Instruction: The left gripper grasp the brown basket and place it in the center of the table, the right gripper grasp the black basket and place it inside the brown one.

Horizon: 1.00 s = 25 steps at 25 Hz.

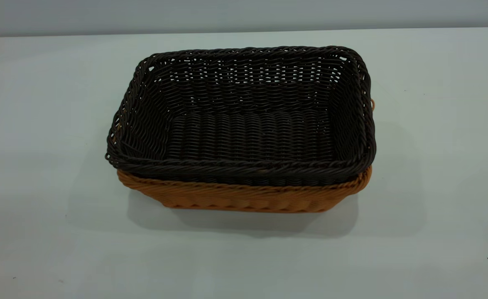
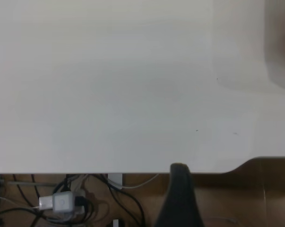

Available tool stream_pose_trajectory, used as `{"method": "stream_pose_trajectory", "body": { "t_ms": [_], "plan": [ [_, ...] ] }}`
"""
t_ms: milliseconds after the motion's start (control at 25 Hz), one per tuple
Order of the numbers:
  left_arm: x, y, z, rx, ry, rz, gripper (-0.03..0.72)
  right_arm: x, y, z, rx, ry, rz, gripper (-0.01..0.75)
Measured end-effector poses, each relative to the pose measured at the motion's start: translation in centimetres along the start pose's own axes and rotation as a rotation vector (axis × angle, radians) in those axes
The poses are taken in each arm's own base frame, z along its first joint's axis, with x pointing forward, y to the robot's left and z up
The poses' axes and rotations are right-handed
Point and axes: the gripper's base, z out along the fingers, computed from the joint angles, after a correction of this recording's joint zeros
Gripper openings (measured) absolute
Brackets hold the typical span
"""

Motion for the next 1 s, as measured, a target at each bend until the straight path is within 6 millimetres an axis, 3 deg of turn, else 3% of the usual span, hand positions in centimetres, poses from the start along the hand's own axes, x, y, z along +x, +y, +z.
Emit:
{"method": "stream_pose_trajectory", "body": {
  "t_ms": [240, 640, 1000],
  "plan": [
    [0.2, 0.0, -0.2, -0.001, -0.018, 0.0, 0.534, 0.0, 0.0, 0.0, 0.0, 0.0, 0.0, 0.428],
    [2.1, -0.3, -1.8, 0.013, -0.196, -0.017, 0.534, 0.0, 0.0, 0.0, 0.0, 0.0, 0.0, 0.351],
    [2.3, -0.2, -1.9, 0.055, -0.204, 0.02, 0.534, 0.0, 0.0, 0.0, 0.0, 0.0, 0.0, 0.277]
  ]
}}
